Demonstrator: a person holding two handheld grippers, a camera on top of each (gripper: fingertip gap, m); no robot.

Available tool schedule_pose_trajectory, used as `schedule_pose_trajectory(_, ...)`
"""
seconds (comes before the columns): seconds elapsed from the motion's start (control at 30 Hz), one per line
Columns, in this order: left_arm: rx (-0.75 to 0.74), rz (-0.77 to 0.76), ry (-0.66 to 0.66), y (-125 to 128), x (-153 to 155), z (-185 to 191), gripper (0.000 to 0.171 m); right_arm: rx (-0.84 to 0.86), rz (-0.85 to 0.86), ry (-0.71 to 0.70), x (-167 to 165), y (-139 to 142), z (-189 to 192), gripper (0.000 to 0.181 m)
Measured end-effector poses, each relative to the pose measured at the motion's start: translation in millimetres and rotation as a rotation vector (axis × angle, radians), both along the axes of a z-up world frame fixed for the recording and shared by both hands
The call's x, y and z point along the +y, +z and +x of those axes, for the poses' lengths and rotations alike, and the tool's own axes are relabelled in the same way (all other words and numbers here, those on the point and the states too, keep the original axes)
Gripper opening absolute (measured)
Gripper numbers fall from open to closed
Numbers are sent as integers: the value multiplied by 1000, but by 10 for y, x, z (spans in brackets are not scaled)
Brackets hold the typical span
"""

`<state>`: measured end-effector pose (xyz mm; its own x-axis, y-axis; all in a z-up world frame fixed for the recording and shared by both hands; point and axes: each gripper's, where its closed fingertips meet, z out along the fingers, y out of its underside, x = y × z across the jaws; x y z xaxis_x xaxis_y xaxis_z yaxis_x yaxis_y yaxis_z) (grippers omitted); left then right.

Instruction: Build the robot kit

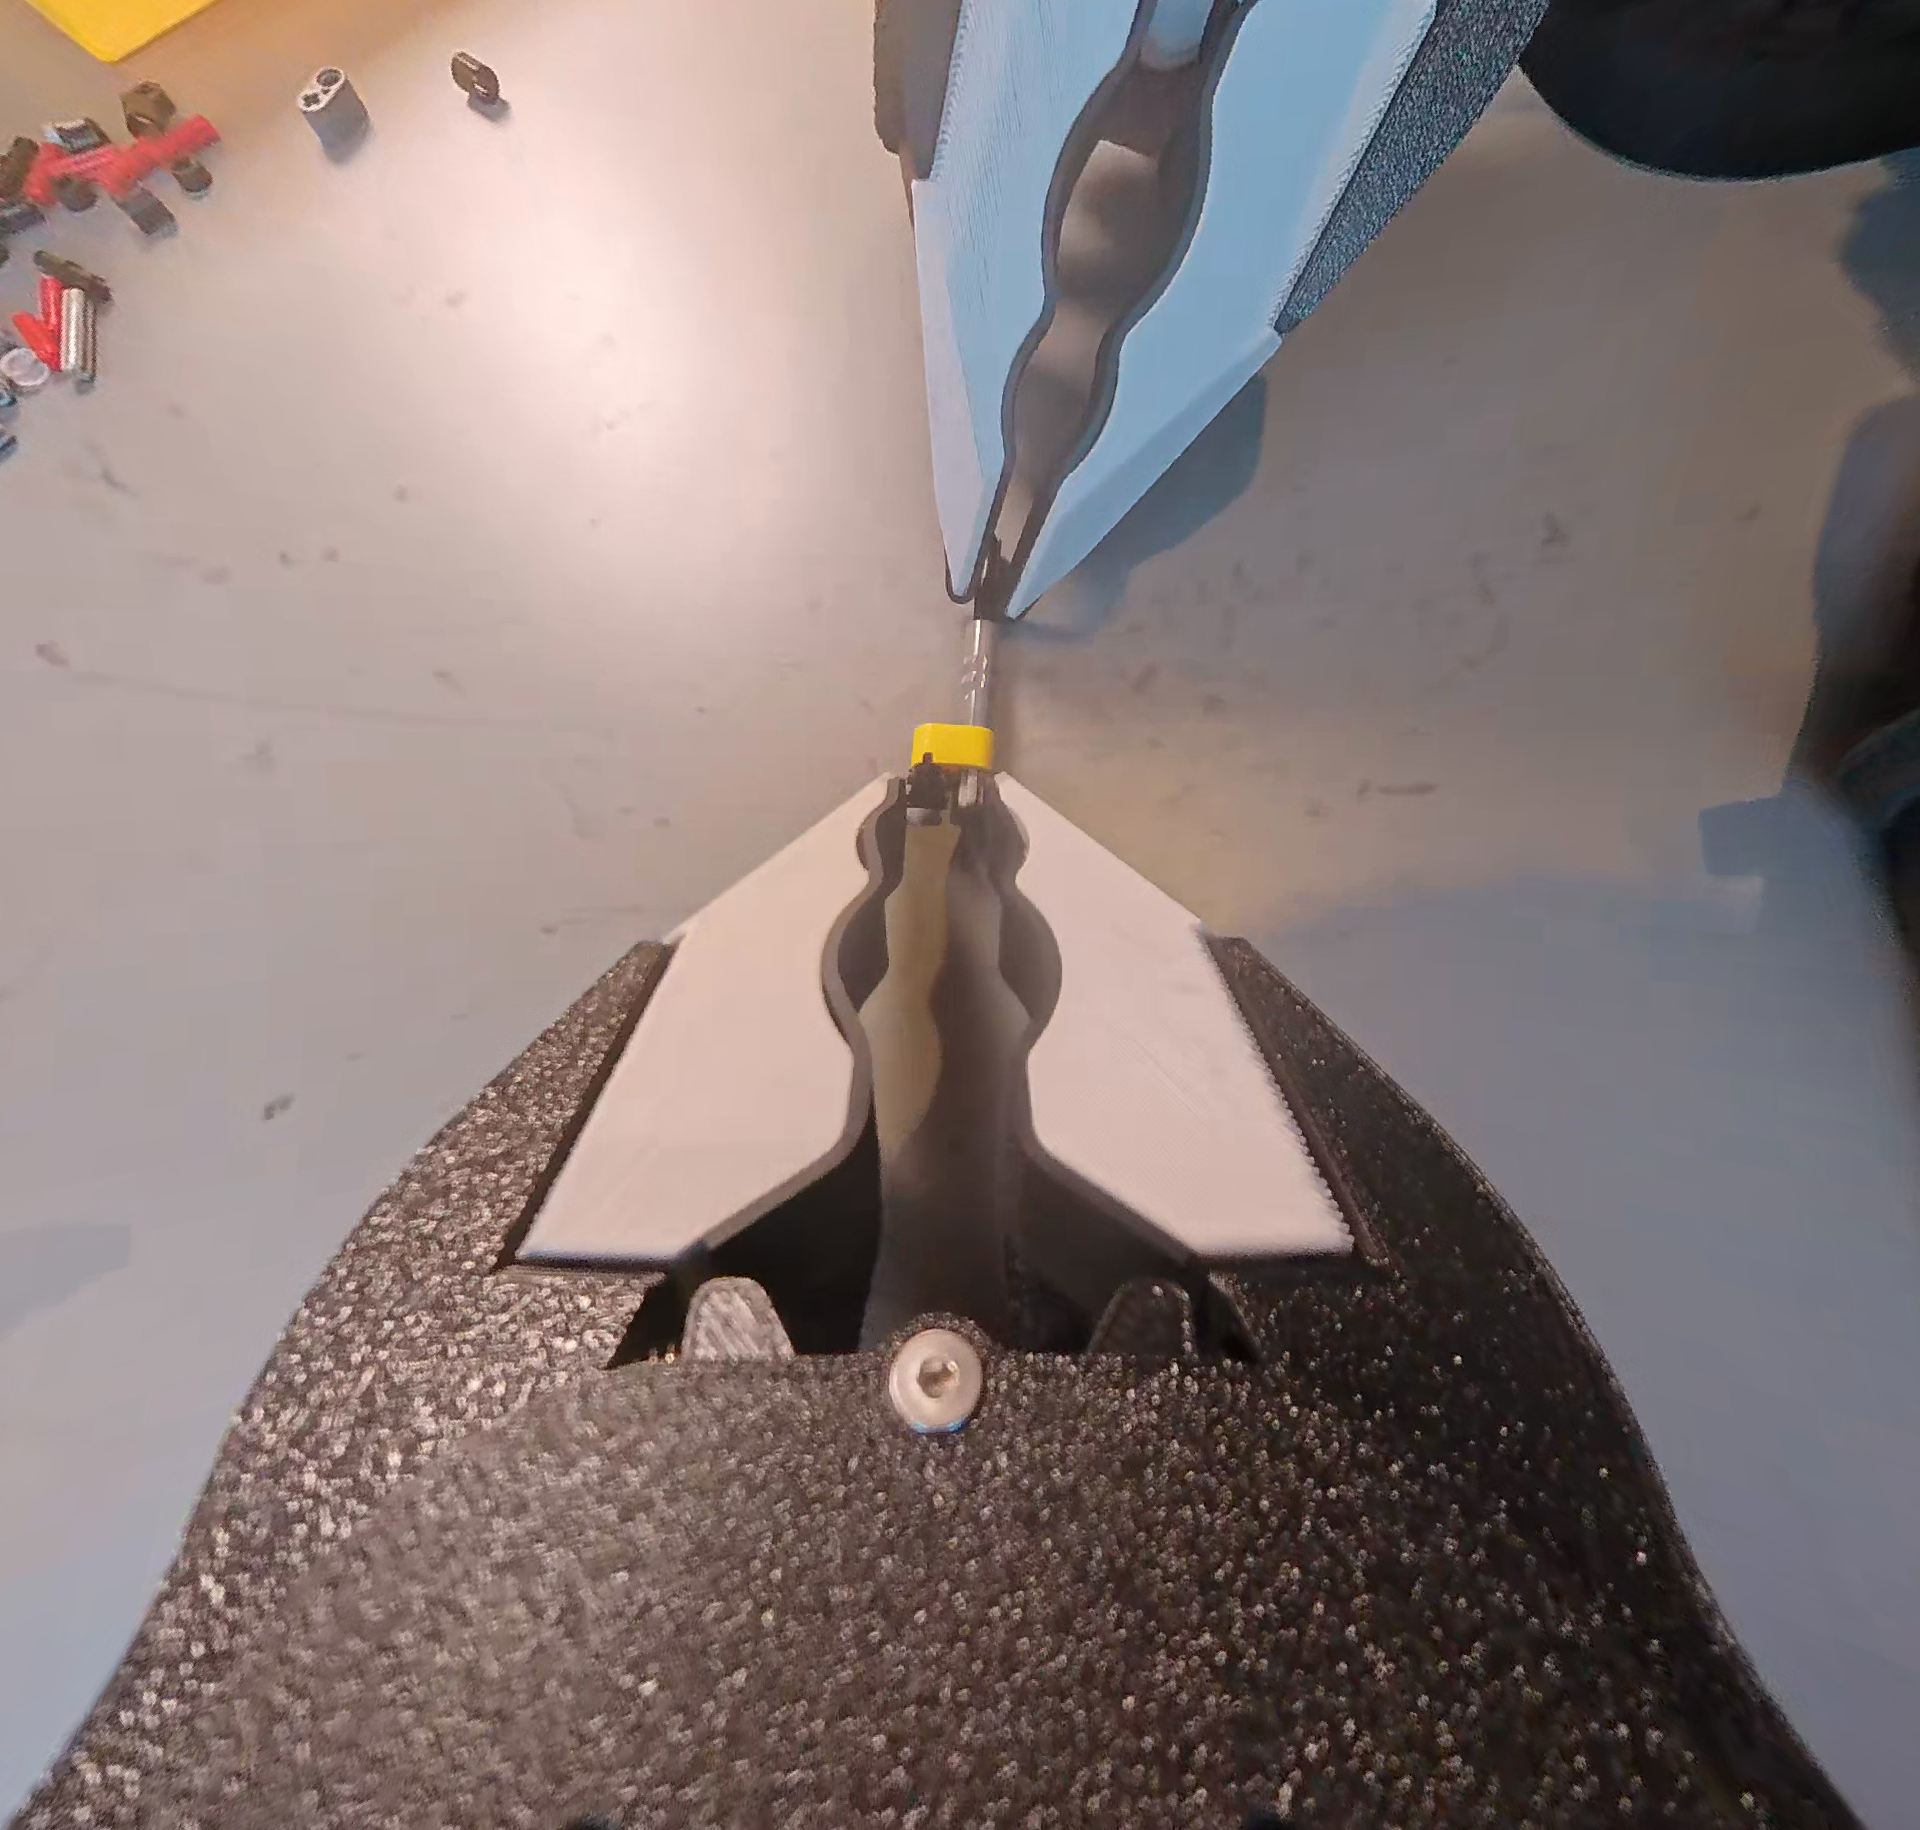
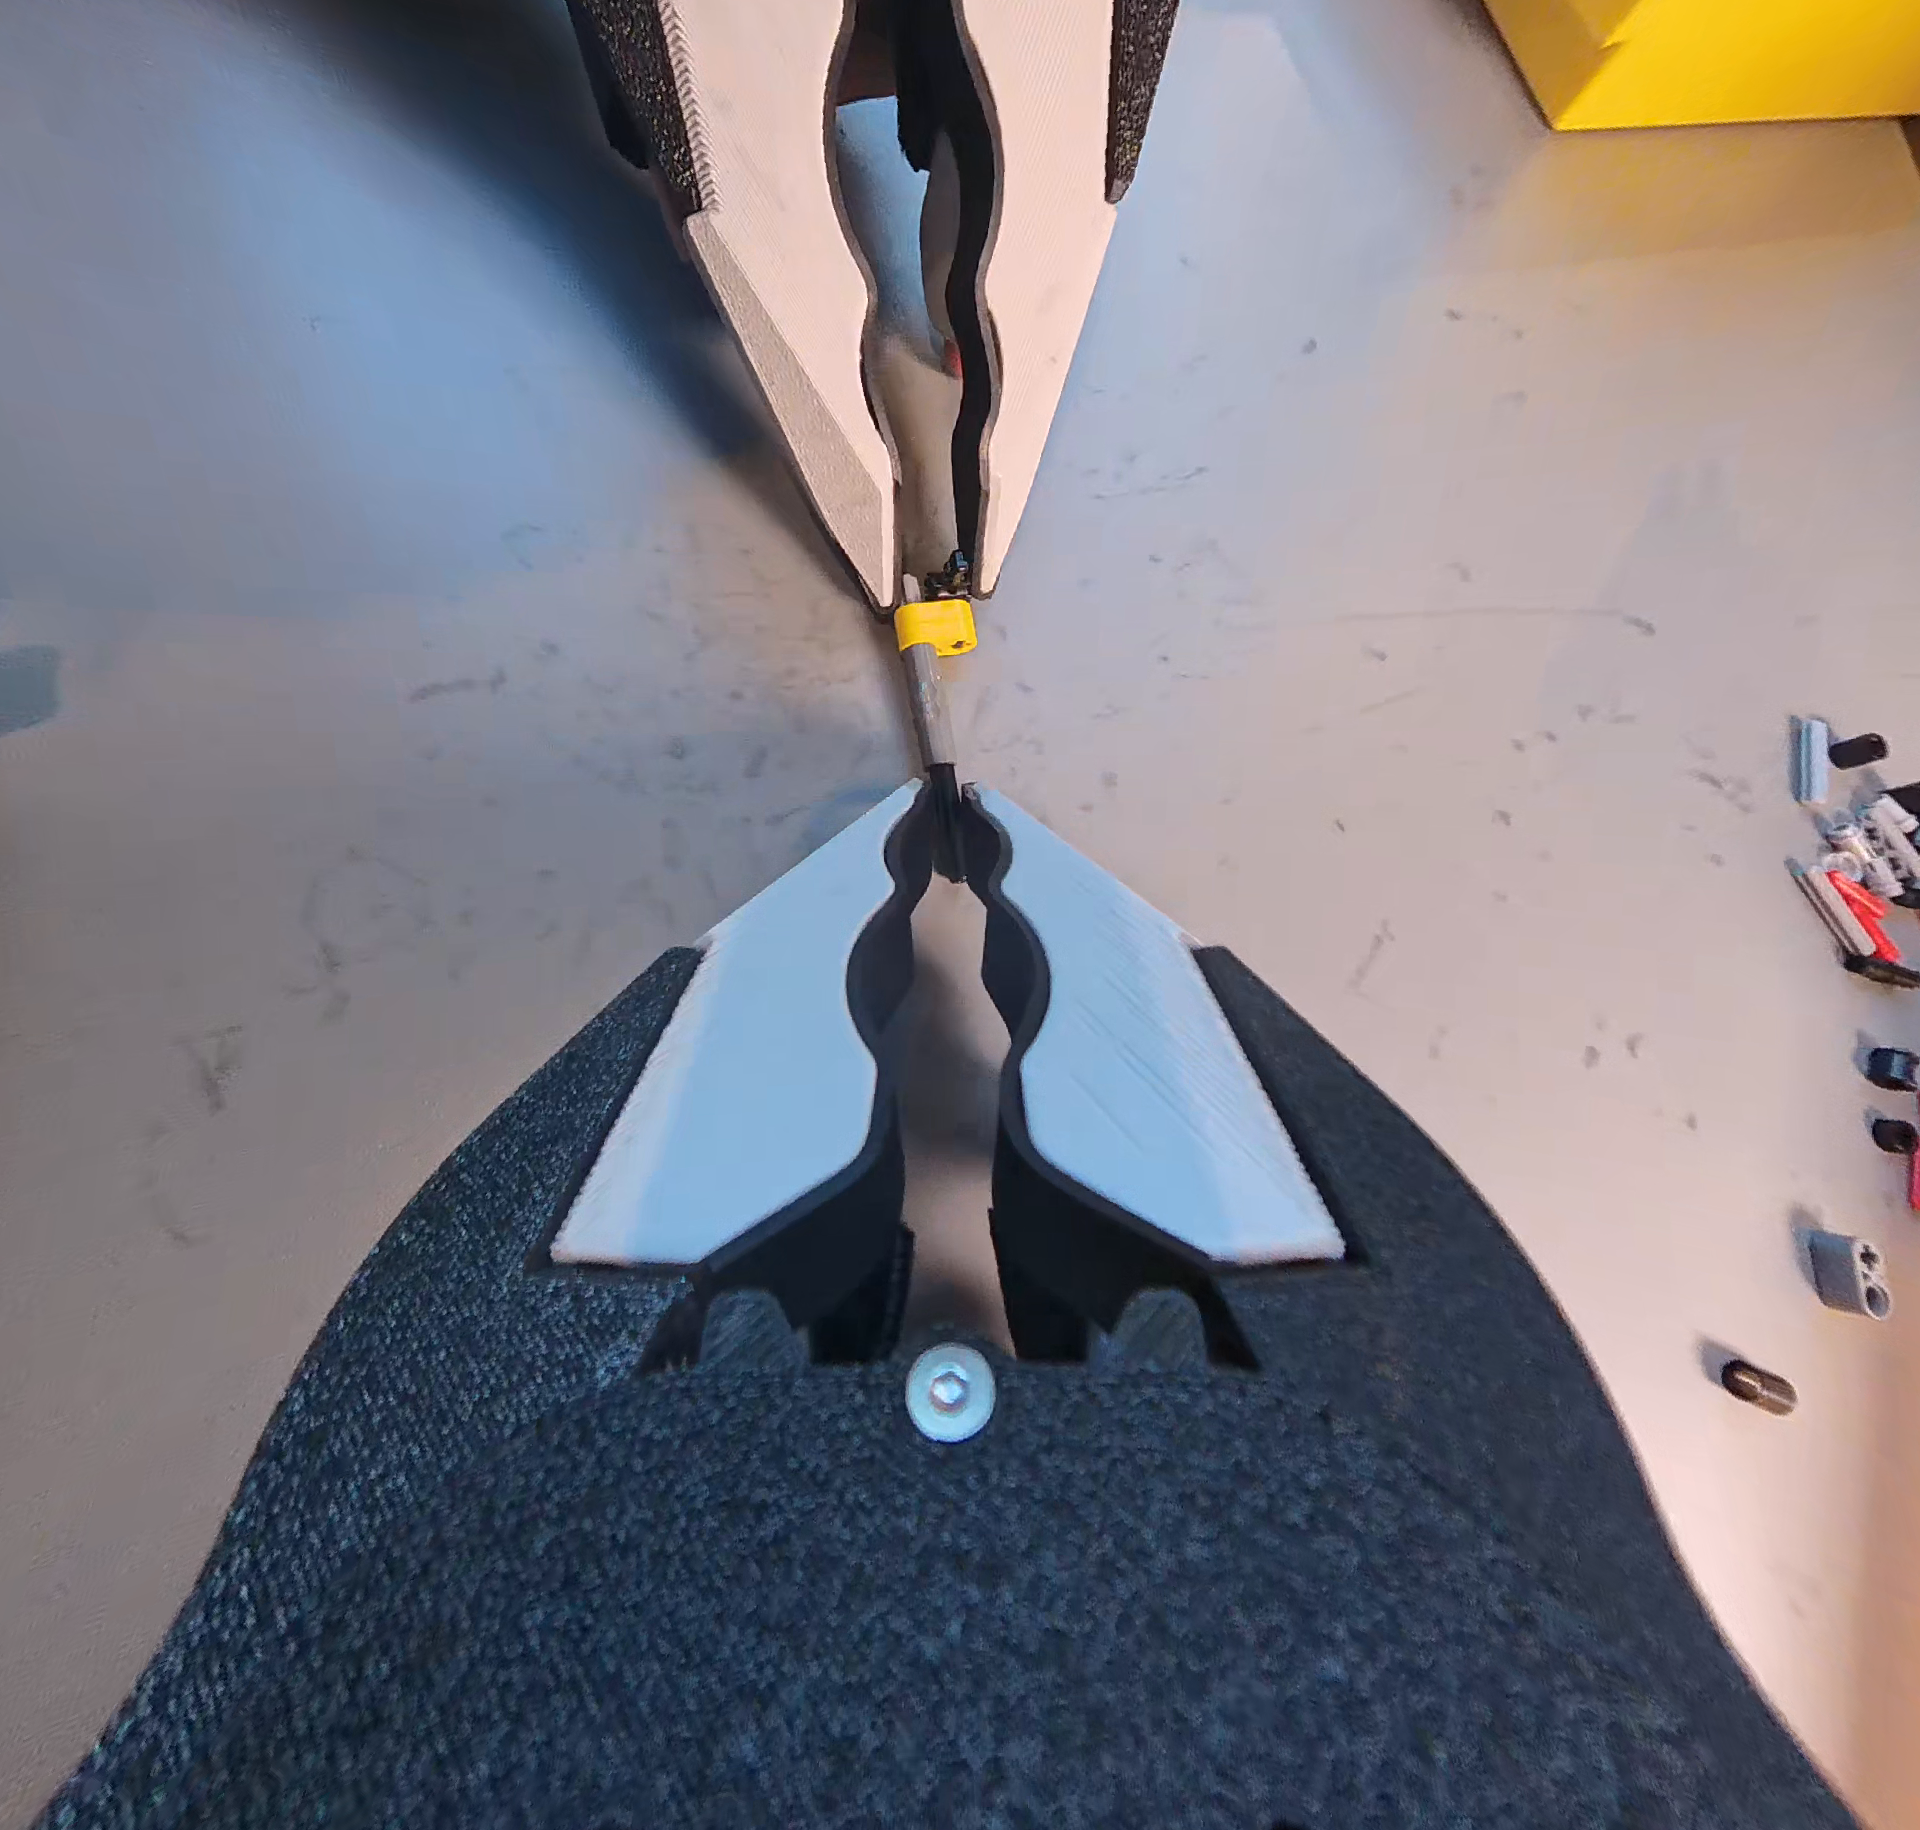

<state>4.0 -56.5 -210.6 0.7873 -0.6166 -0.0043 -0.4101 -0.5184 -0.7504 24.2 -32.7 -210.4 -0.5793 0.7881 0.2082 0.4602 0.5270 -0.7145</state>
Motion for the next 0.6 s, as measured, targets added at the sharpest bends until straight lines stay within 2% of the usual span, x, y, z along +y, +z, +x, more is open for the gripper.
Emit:
schedule_pose_trajectory(0.2,0,52,34,68,18,-68,16,6,-2,-15,27,5,-11,5)
schedule_pose_trajectory(0.4,-130,232,166,445,124,-281,30,28,-40,-46,87,56,-18,10)
schedule_pose_trajectory(0.6,-210,401,309,767,197,-590,55,218,-205,-116,158,443,-129,26)
